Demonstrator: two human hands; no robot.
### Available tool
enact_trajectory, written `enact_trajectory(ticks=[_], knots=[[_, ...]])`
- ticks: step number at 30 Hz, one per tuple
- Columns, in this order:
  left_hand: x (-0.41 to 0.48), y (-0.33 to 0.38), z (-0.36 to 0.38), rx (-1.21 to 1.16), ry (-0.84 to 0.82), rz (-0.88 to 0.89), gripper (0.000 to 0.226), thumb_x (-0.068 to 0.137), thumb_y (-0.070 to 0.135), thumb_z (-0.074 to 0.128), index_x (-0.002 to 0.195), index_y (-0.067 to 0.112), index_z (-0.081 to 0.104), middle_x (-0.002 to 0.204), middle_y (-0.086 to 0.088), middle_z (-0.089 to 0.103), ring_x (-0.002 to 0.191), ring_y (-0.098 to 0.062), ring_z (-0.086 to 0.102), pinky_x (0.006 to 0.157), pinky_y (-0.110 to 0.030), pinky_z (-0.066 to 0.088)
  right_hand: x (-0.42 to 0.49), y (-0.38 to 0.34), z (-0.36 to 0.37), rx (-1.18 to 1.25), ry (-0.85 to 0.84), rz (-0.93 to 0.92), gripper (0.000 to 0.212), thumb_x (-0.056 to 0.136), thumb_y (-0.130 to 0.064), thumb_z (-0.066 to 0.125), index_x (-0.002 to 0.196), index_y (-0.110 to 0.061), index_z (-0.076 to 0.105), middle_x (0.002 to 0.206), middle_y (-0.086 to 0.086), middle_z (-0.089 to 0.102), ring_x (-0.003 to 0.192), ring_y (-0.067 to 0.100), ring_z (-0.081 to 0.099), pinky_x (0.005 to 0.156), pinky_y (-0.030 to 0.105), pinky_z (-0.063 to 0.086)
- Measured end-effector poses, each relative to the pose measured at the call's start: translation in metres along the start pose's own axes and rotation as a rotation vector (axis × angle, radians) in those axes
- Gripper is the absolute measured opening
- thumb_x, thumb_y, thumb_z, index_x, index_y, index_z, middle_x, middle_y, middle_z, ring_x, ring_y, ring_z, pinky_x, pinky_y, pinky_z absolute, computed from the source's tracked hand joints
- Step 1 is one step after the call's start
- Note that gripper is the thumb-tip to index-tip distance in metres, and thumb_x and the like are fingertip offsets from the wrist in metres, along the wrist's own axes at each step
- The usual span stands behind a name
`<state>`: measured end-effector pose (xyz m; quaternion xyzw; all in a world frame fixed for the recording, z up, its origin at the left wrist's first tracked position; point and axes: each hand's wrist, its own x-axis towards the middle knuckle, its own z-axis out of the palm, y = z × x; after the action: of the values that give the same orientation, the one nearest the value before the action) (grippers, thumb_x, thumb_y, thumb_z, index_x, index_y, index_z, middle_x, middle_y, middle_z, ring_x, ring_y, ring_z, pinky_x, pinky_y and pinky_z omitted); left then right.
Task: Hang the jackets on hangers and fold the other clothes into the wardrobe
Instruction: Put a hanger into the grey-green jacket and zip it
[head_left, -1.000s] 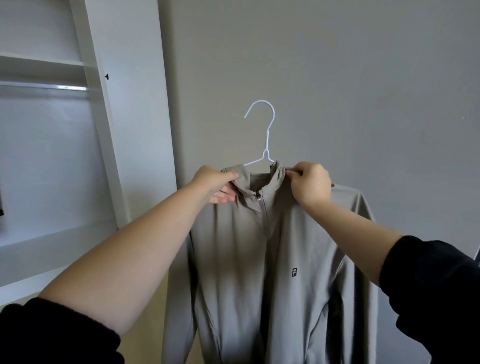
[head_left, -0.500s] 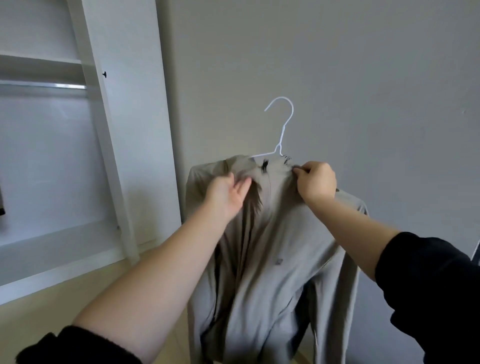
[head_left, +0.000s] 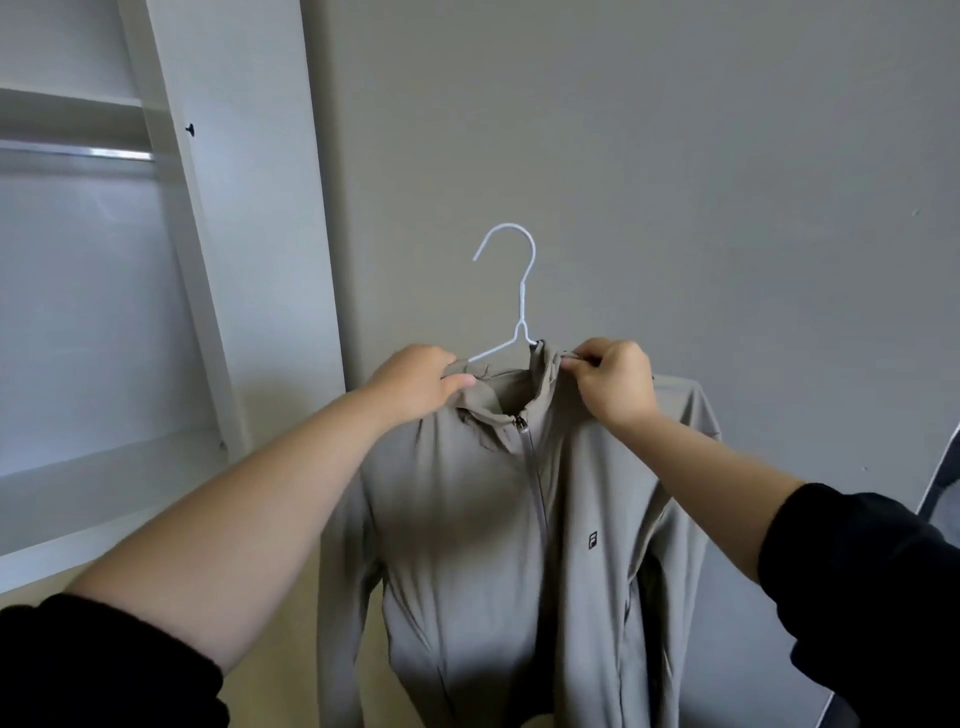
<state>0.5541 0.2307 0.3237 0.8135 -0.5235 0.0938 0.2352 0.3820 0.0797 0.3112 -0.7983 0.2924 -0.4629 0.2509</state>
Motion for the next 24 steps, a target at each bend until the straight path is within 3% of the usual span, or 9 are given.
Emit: enact_trajectory(ticks=[2, 5, 7, 9, 11, 13, 18, 21, 24], knots=[[-0.001, 0.005, 0.004, -0.097, 0.095, -0.038, 0.042, 0.094, 0.035, 0.056, 0.061, 0.011, 0.046, 0.062, -0.003, 0.048, 0.072, -0.026, 0.049, 0.06, -0.032, 0.029, 0.003, 0.0, -0.003, -0.035, 0.01, -0.038, 0.009, 0.086, -0.013, 0.065, 0.088, -0.007, 0.071, 0.088, 0.008, 0.069, 0.087, 0.023, 0.061, 0.075, 0.027, 0.044], [0.001, 0.007, 0.014, -0.143, 0.187, -0.056, 0.038, 0.093, 0.035, 0.058, 0.073, 0.003, 0.062, 0.07, -0.009, 0.06, 0.077, -0.028, 0.055, 0.063, -0.033, 0.039, 0.009, -0.009, -0.008, -0.1, 0.136, -0.086, 0.02, 0.088, -0.017, 0.054, 0.07, -0.011, 0.06, 0.076, 0.007, 0.058, 0.082, 0.027, 0.052, 0.07, 0.03, 0.039], [0.003, 0.008, 0.021, -0.133, 0.19, -0.042, 0.037, 0.093, 0.036, 0.058, 0.078, 0.003, 0.066, 0.076, -0.009, 0.065, 0.08, -0.028, 0.059, 0.069, -0.036, 0.045, 0.014, -0.02, -0.012, -0.2, 0.027, 0.063, 0.044, 0.088, -0.037, 0.053, 0.055, -0.012, 0.04, 0.056, 0.004, 0.044, 0.06, 0.027, 0.044, 0.056, 0.03, 0.034], [0.003, 0.012, 0.025, -0.108, 0.194, -0.035, 0.039, 0.093, 0.037, 0.056, 0.077, 0.003, 0.063, 0.071, -0.006, 0.059, 0.077, -0.027, 0.055, 0.063, -0.034, 0.04, 0.018, -0.021, -0.011, -0.347, -0.205, 0.172, 0.045, 0.084, -0.04, 0.059, 0.057, -0.008, 0.044, 0.057, 0.007, 0.049, 0.055, 0.025, 0.044, 0.053, 0.028, 0.035], [0.001, 0.015, 0.027, -0.084, 0.204, -0.033, 0.04, 0.094, 0.038, 0.056, 0.072, 0.004, 0.057, 0.064, -0.003, 0.049, 0.073, -0.026, 0.05, 0.059, -0.032, 0.031, 0.018, -0.018, -0.006, -0.208, -0.282, 0.194, 0.029, 0.084, -0.024, 0.062, 0.066, -0.002, 0.057, 0.065, 0.016, 0.056, 0.057, 0.025, 0.046, 0.055, 0.027, 0.037], [0.0, 0.011, 0.028, -0.068, 0.22, -0.056, 0.041, 0.094, 0.038, 0.055, 0.066, 0.009, 0.049, 0.061, -0.001, 0.044, 0.071, -0.025, 0.048, 0.058, -0.031, 0.029, 0.017, -0.016, -0.006, 0.21, -0.227, 0.337, 0.024, 0.087, -0.017, 0.064, 0.072, 0.002, 0.06, 0.069, 0.02, 0.06, 0.054, 0.025, 0.051, 0.055, 0.028, 0.042], [-0.005, 0.004, 0.027, -0.083, 0.286, -0.157, 0.045, 0.094, 0.039, 0.055, 0.059, 0.015, 0.038, 0.065, -0.002, 0.047, 0.072, -0.026, 0.045, 0.059, -0.031, 0.029, 0.022, -0.012, -0.019, 1.127, -0.124, 0.719, 0.016, 0.095, -0.008, 0.049, 0.081, -0.005, 0.056, 0.066, 0.005, 0.055, 0.061, 0.015, 0.059, 0.06, 0.025, 0.054], [-0.004, 0.009, 0.025, -0.129, 0.322, -0.163, 0.048, 0.094, 0.037, 0.055, 0.057, 0.016, 0.035, 0.062, -0.002, 0.044, 0.071, -0.028, 0.046, 0.058, -0.031, 0.028, 0.009, -0.004, -0.013, 1.001, -0.261, 0.894, 0.019, 0.093, -0.003, 0.041, 0.077, -0.007, 0.049, 0.055, 0.005, 0.055, 0.057, 0.015, 0.057, 0.052, 0.025, 0.053], [-0.007, 0.006, 0.027, -0.126, 0.313, -0.118, 0.046, 0.093, 0.036, 0.056, 0.058, 0.014, 0.036, 0.057, 0.0, 0.041, 0.07, -0.027, 0.046, 0.057, -0.032, 0.027, 0.007, 0.006, -0.016, 0.827, -0.528, 0.885, 0.011, 0.087, -0.009, 0.045, 0.078, -0.011, 0.051, 0.071, 0.005, 0.059, 0.069, 0.02, 0.054, 0.068, 0.031, 0.046]])
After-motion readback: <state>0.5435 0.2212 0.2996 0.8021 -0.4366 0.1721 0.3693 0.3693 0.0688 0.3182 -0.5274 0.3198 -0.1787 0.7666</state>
